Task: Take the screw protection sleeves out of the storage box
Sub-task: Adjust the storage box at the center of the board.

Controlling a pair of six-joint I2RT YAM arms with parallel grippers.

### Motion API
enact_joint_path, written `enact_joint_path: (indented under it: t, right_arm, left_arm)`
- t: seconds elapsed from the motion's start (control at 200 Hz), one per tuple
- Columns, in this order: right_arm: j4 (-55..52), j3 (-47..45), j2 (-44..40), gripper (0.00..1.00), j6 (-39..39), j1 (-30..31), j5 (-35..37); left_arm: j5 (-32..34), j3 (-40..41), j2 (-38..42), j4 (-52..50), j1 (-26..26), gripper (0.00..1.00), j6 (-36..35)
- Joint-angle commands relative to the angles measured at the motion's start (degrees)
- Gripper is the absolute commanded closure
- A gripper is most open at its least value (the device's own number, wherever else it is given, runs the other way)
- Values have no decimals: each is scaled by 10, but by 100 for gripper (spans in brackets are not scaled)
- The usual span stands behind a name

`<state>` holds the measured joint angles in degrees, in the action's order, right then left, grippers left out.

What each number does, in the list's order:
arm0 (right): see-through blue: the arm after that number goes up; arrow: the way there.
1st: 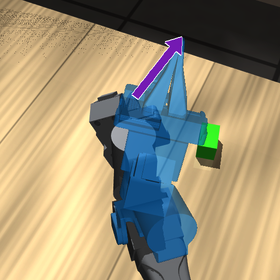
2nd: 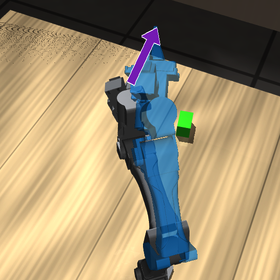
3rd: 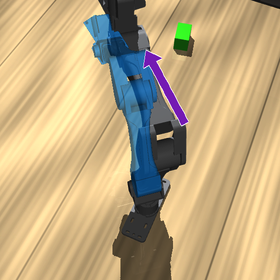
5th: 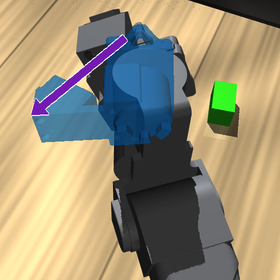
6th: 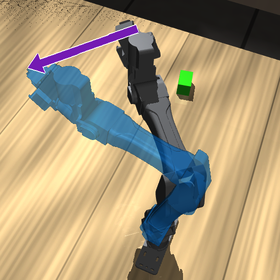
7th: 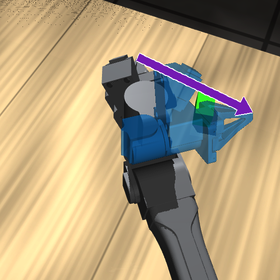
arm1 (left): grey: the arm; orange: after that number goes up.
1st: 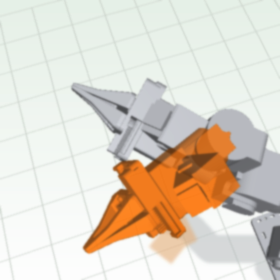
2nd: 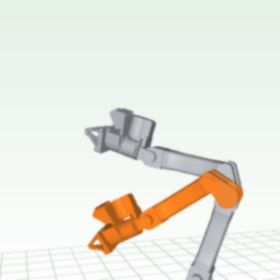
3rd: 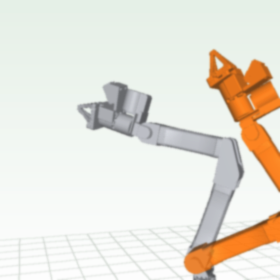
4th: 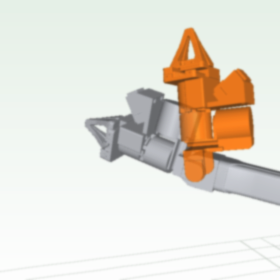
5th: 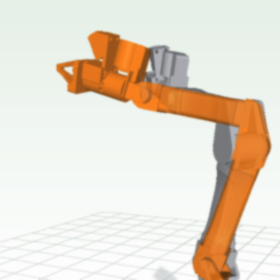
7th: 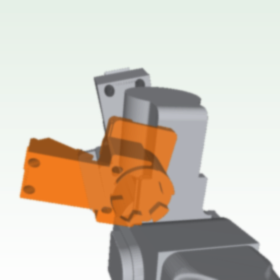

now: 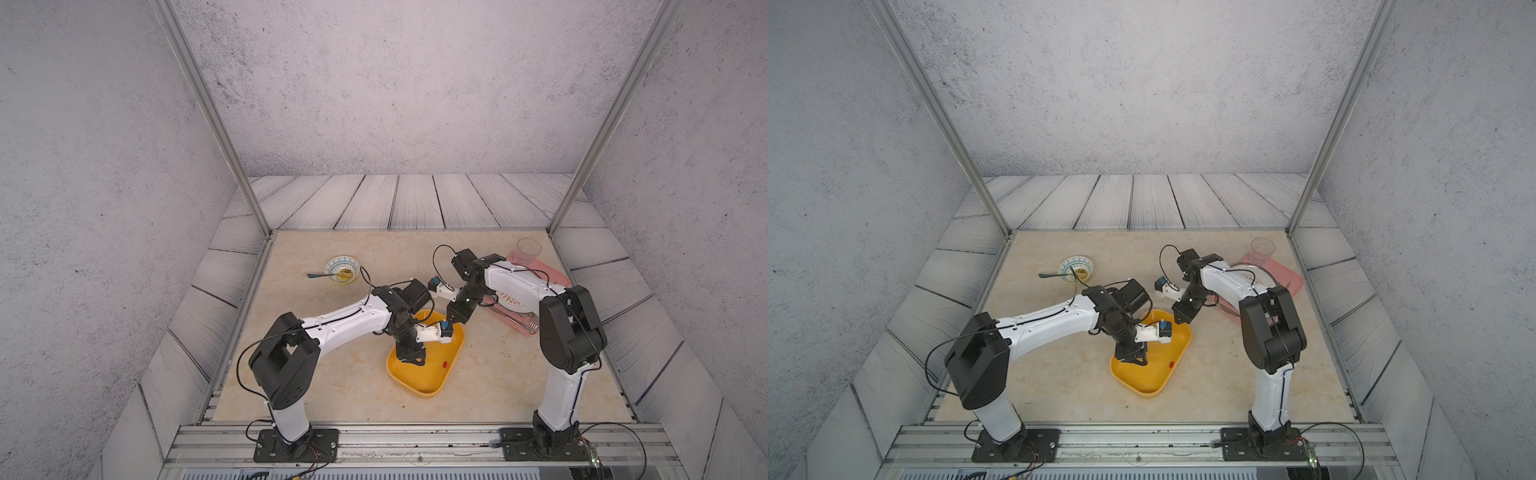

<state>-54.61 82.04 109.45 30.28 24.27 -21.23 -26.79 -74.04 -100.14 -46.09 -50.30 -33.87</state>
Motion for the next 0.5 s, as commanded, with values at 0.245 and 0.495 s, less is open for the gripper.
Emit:
enact_joint_path:
  t: [0.245,0.495]
  right_arm:
    - [-100,42,57,100,96,-27,-94]
    - [-136,66,96,100,137,-42,-127]
  left_arm:
    - [-12,-35,-22,-9,-21,55,-4]
    - [0,-45,-34,10,-38,55,-4]
